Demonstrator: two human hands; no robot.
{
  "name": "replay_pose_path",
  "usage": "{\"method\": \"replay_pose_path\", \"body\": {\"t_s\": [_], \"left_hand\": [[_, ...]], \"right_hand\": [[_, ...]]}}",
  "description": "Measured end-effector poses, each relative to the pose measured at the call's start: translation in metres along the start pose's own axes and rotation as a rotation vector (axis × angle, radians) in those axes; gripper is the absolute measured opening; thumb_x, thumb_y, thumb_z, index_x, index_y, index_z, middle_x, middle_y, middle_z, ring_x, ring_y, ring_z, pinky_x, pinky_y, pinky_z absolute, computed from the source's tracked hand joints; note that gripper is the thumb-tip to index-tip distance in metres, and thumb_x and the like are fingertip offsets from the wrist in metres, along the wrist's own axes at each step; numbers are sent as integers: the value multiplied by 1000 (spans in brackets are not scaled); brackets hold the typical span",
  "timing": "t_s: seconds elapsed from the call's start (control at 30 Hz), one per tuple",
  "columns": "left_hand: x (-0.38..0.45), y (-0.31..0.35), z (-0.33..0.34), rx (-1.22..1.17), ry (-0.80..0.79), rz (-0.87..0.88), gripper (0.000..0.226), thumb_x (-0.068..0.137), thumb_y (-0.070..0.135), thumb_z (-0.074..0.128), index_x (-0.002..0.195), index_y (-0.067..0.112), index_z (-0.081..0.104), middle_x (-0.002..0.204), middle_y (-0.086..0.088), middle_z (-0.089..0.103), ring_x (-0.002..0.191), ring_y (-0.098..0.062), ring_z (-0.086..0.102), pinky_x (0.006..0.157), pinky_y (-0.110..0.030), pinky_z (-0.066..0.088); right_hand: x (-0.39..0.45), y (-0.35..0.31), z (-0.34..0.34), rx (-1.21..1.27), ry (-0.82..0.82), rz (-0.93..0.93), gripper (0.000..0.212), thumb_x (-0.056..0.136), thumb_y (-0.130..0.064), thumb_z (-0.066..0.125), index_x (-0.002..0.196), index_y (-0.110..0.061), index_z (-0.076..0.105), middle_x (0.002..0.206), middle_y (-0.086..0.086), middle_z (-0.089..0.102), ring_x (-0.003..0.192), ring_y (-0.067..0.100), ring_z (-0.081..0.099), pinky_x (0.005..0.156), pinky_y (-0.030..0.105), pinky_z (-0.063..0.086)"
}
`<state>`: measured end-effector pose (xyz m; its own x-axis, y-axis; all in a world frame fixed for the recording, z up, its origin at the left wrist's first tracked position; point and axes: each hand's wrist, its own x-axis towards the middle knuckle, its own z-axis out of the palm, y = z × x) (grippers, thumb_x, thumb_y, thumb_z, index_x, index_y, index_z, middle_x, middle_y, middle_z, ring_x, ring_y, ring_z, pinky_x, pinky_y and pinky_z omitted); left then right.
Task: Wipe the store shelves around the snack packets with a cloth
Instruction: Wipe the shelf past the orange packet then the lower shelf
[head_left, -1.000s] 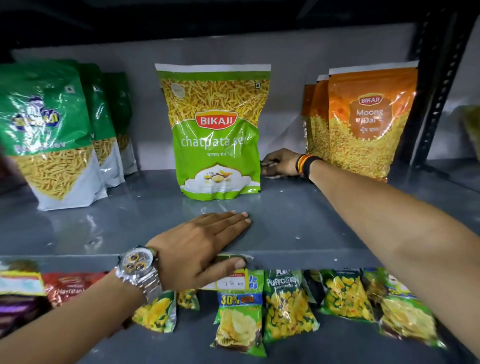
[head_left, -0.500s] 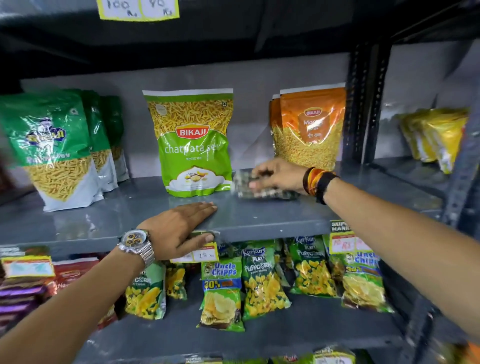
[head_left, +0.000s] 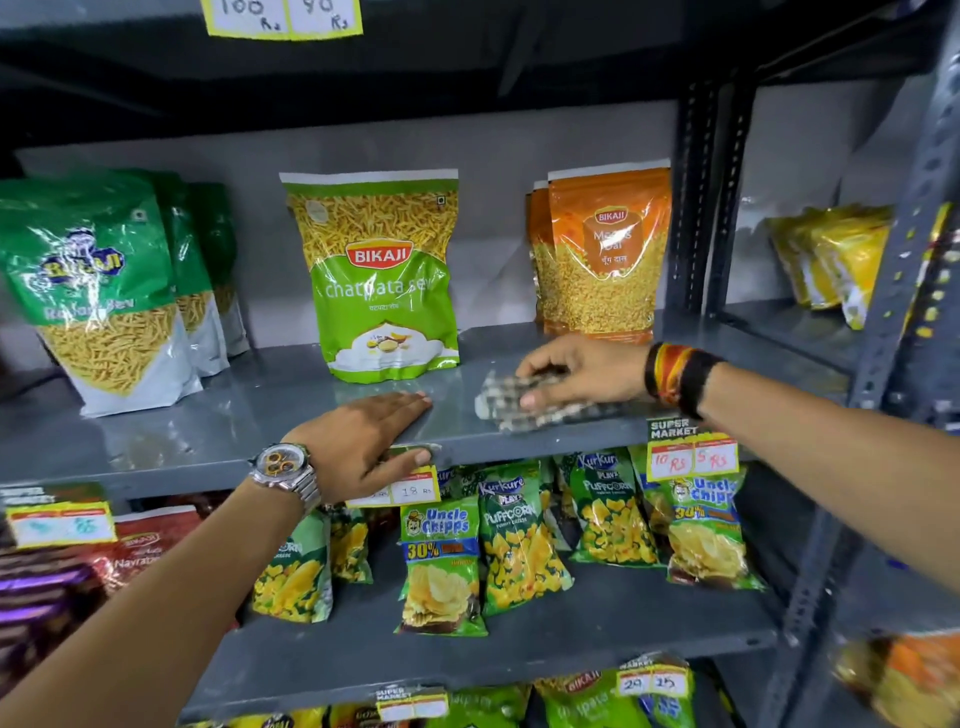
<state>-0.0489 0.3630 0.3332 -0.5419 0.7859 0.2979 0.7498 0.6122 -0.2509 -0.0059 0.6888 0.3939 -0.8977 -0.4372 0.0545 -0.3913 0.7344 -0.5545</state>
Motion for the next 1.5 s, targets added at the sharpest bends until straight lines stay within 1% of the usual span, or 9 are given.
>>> {"method": "replay_pose_path", "body": {"t_s": [0.17,0.37,0.43,0.53,0.67,0.83,1.17,1.37,1.5], "left_hand": [[1,-4,1,-4,-3,-7,77,100,65,27,157,14,29,159,-8,39,144,-23,40,118,-34,29],[0,-5,3,-19,-5,10,80,98,67,25,156,12,31,158,-9,40,143,-23,41,117,-36,32],[1,-4,3,-26,4,3,81,98,68,24,155,12,32,157,-10,42,142,-24,42,117,-36,33],[14,9,-2,-30,18,2,81,97,68,22,153,10,37,153,-12,47,138,-26,47,115,-37,35],[58,46,-5,-19,47,7,81,97,67,18,151,11,39,149,-13,52,132,-28,53,110,-38,41],[98,80,2,-52,29,-29,84,96,70,14,149,12,41,145,-12,55,125,-28,57,104,-39,47],[96,88,4,-53,-5,-52,94,90,78,11,155,13,33,156,-11,43,139,-25,46,116,-33,31],[96,89,3,-64,2,-47,90,93,76,15,153,12,36,154,-11,46,137,-26,48,114,-35,35],[97,88,2,-71,-12,-65,90,93,77,16,154,14,35,155,-10,45,138,-24,47,116,-37,37]], "right_hand": [[17,24,-26,-10,334,158,26,85,-32,70,105,-15,69,117,8,67,102,22,60,98,38,45],[-29,12,11,-11,180,120,25,88,-35,65,108,-20,65,100,-7,68,78,0,60,67,15,48],[-51,9,2,-1,116,124,24,86,-38,66,107,-25,66,103,-9,69,84,-1,63,75,14,49],[-59,28,-38,-4,326,136,23,83,-44,68,101,-30,68,104,-7,69,96,12,64,89,34,47],[-32,59,-74,-29,539,197,23,84,-38,70,97,-19,69,93,-3,67,89,15,61,91,38,47],[8,85,-61,-113,424,228,28,85,-34,71,104,-14,69,101,2,65,85,15,57,75,26,42],[5,122,-53,-53,315,120,17,86,-45,65,89,-29,60,96,-2,61,95,19,57,89,36,44],[-73,78,-42,119,52,10,21,88,-29,67,105,-16,67,90,-11,68,68,-1,58,65,13,44],[-76,96,-70,84,278,32,24,87,-33,67,102,-14,68,95,-2,69,84,10,61,83,28,45]]}}
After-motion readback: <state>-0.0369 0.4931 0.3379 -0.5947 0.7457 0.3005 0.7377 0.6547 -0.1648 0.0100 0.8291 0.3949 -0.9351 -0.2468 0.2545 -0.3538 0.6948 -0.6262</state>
